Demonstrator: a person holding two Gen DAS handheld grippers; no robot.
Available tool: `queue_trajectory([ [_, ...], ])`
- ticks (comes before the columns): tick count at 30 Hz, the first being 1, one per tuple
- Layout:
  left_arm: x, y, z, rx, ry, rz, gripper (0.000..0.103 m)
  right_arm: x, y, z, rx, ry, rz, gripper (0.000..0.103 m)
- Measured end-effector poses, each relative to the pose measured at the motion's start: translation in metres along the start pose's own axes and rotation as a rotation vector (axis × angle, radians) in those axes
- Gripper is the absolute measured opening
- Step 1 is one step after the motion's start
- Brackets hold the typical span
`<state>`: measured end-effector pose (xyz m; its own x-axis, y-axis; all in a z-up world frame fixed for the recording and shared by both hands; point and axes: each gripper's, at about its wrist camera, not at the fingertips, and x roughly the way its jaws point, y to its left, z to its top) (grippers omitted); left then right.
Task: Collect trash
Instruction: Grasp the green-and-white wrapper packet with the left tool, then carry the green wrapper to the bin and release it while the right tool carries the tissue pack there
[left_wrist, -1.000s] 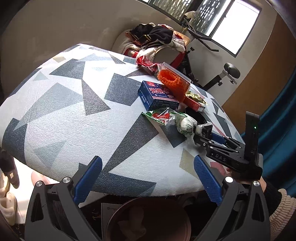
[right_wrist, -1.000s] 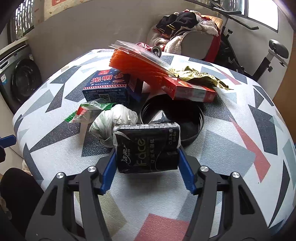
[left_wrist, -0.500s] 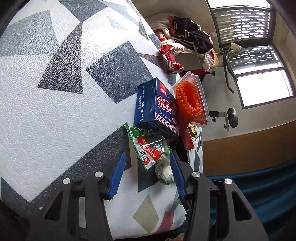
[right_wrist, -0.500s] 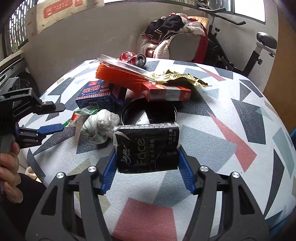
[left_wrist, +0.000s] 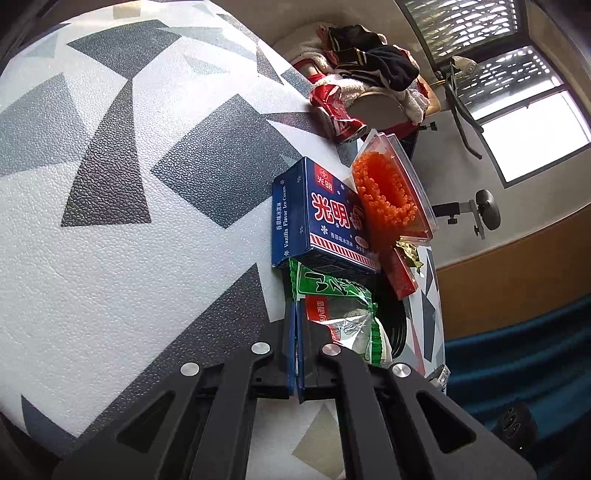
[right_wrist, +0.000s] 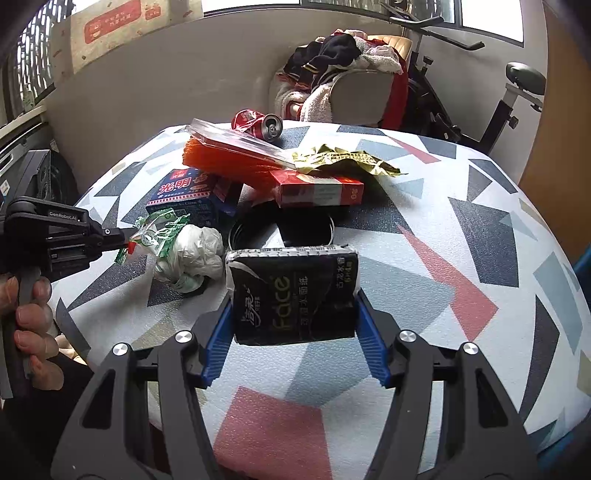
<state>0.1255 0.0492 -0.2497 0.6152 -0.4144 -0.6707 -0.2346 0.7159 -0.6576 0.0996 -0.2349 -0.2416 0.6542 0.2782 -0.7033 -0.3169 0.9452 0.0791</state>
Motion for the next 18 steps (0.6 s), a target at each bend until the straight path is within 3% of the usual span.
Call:
queue_trajectory([
  [5,-0.021,-0.021,0.000,0.203,-0.060,0.042,0.001,-0.008,0.002,0.001,-0.006,-0.008,-0.009,0.061],
  [18,-0.072,-0.042,-0.024,0.496,-0.124,0.077,0.001,-0.030,0.016,-0.002,-0.013,-0.024,-0.005,0.061],
])
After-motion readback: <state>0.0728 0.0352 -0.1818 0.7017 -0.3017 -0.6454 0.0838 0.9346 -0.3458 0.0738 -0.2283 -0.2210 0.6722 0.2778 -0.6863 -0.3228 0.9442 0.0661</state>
